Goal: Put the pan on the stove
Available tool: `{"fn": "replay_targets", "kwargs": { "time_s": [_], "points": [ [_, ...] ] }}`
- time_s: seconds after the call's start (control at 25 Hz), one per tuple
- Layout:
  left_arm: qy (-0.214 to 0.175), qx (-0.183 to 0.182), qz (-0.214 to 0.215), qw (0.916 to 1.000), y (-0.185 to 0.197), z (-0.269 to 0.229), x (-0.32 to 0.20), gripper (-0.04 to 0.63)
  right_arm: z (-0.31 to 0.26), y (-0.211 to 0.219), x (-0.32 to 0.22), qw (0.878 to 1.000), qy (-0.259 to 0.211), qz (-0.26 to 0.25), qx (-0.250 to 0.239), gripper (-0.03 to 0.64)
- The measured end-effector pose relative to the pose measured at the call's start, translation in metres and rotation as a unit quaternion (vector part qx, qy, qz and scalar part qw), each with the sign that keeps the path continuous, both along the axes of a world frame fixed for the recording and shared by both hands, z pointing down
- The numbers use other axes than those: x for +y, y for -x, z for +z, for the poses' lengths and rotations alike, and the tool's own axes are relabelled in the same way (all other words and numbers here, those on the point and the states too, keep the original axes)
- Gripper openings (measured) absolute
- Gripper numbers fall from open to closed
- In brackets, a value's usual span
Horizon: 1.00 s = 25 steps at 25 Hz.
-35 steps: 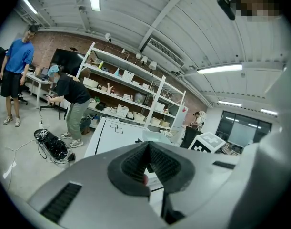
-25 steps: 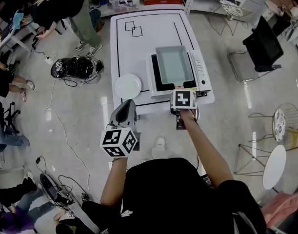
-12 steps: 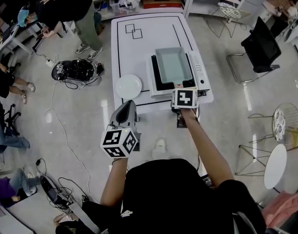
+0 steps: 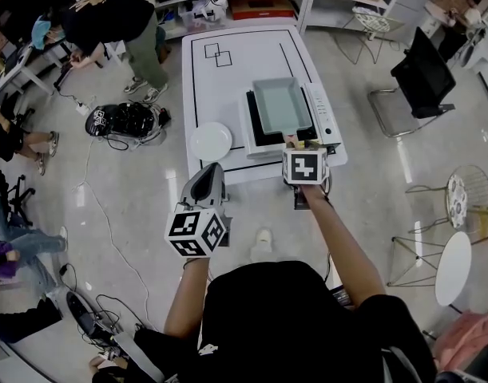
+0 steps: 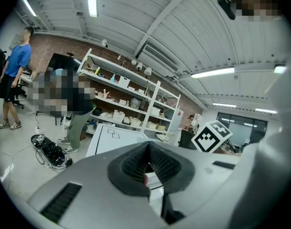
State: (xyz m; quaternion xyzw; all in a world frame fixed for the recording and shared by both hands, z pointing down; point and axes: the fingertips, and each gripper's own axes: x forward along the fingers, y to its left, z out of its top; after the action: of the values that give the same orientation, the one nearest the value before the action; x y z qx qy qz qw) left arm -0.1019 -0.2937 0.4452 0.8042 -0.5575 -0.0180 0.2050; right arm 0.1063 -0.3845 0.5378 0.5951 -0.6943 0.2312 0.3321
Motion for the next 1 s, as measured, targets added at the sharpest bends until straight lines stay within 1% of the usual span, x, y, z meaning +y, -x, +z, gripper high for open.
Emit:
{"fn": "replay_targets", "kwargs": {
  "time_s": [0.16,0.32,0.48,0.76,1.0],
  "points": [
    [-0.005,-0.003,0.011,0.9999,-0.002,-0.007,0.012,0.008,-0.021,0.005,0.012,0.999,-0.033,-0.015,0.0,0.139],
    [-0.004,-0.008,0.025,0.9996,-0.001,-0.01,0.03,0.008,-0.035,0.014,0.032,0.998,-0.057,-0.029,-0.023,0.069],
    [-0.014,-0.009,0.024,0.9996,0.004,-0.019,0.051,0.008,-0.052,0.025,0.056,0.995,-0.078,-0.042,-0.04,0.034],
    [-0.034,-0.022,0.025,0.9988,0.011,-0.036,0.093,0.008,-0.084,0.039,0.111,0.989,-0.119,-0.058,-0.069,0.011],
    [-0.04,-0.027,0.036,0.9982,0.013,-0.042,0.134,0.008,-0.108,0.05,0.159,0.981,-0.151,-0.058,-0.107,0.003]
  ]
}}
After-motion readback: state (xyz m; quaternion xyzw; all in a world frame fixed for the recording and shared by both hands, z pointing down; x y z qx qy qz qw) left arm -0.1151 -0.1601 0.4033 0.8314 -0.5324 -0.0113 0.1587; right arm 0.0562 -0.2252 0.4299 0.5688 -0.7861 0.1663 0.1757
